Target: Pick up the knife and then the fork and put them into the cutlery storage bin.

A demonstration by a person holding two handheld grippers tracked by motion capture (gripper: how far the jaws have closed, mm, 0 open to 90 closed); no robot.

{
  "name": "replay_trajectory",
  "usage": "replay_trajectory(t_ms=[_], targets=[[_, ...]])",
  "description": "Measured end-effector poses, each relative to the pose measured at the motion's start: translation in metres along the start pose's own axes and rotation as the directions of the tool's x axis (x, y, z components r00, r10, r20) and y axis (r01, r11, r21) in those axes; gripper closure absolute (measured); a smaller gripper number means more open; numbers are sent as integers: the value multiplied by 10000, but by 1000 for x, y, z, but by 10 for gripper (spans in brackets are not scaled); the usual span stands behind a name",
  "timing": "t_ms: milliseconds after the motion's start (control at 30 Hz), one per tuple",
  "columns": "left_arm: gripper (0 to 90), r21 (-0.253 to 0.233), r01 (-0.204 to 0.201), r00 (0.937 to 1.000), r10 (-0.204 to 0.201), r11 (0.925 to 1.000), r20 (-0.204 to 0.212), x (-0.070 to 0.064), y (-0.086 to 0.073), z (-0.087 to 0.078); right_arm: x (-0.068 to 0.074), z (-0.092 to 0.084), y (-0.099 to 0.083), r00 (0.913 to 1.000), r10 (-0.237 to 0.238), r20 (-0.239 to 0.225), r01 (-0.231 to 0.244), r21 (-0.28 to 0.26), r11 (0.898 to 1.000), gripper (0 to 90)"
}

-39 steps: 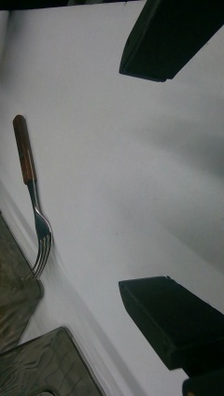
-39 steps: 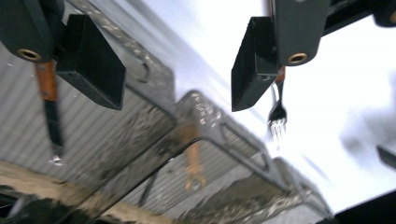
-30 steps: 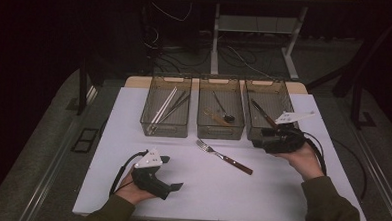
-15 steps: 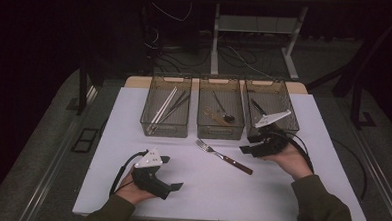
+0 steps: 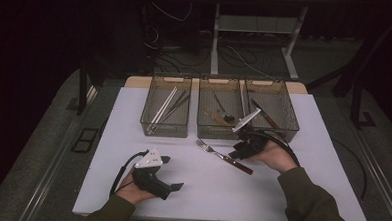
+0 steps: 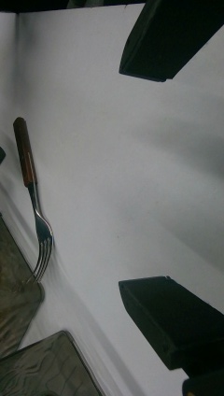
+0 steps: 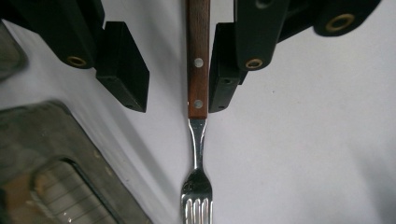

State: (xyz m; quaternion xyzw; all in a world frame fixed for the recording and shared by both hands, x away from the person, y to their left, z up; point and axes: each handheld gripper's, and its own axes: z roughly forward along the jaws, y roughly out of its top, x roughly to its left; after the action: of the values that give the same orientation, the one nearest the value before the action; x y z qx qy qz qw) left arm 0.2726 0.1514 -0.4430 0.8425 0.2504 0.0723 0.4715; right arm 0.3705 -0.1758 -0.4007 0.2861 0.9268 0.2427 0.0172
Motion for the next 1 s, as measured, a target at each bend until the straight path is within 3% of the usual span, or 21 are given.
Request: replay_trajectory(t_ms=[167,367,500,800,1000], targets=[[0,-15,10,10000,-10,10000,-1,0,0,0,4,12,12,9993,-358,-48,361,814,9960,624],[0,-75,67,10000,-67,9999,4,0,0,0,6,26,20,9978,-660,42,641,1837,9809,656],[0,-75,45,10000,-45,10000,7,0,0,0,9,34,25,9963,-862,22,834,2293,9698,666],[0,-80,46,10000,-45,10000,19,-1,0,0,18,42,36,9858,-1597,520,1347,3233,9367,685],[0,-84,72,10000,-72,9999,26,0,0,0,21,44,39,9827,-1758,583,1447,3507,9253,710]])
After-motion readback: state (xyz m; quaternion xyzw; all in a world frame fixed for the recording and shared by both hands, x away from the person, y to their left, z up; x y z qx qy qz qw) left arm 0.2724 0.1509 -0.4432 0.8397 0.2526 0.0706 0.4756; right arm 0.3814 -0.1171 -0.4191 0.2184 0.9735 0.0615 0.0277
